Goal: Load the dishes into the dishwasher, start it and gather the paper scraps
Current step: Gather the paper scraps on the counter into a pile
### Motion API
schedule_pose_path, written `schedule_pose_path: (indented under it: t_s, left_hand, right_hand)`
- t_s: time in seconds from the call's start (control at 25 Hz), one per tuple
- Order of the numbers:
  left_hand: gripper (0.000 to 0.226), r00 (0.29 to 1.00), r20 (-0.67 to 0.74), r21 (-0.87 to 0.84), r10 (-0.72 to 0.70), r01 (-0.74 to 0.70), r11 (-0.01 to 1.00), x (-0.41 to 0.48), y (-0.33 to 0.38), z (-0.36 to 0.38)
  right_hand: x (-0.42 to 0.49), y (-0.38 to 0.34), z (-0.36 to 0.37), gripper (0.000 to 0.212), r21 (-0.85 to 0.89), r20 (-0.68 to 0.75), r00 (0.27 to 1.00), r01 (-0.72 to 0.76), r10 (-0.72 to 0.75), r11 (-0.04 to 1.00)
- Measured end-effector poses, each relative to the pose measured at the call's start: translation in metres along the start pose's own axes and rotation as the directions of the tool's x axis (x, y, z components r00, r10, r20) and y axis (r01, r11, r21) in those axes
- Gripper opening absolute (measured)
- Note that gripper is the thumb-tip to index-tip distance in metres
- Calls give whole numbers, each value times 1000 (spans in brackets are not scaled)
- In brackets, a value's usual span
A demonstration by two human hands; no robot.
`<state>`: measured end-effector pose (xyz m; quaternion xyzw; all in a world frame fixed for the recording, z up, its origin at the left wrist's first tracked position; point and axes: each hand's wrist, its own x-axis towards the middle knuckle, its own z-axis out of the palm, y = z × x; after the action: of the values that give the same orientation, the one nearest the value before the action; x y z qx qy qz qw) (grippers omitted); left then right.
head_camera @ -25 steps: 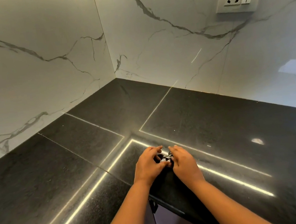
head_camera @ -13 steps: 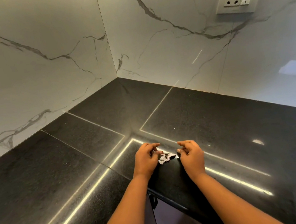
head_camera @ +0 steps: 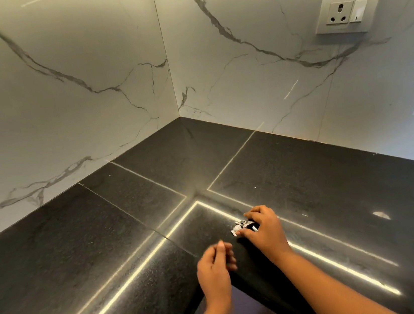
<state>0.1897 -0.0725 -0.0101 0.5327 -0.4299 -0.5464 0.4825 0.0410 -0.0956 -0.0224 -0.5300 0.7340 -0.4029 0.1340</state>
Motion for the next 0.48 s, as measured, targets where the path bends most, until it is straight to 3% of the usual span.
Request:
schedule_pose_path:
  t_s: [0.08,0.16,0.28,0.4,0.48]
  left_hand:
    - [28,950,-28,-250,-311,295,922,-17,-3,-1]
    - [27,841,-42,-359,-540,492,793,-10,-6,-3]
    - [26,789,14,-322,-614,584,745,-2,1,-5]
    - [27,759,63,-334,-649,629,703,-4,-5,-11]
    - [30,682,175,-390,-710,710,586,-10,-17,-16]
  right_hand:
    - [1,1,6,47,-67,39,996,80,-78,995]
    - [0,-1,8,37,-117,187,968,191,-167,975]
    - [-17,-7,12,29,-86,325,888,369,-324,925]
    - [-49,-12,24,33,-64,299,844,483,-445,873]
    - [-68,-15,29,37,-89,263,827,533,-497,841]
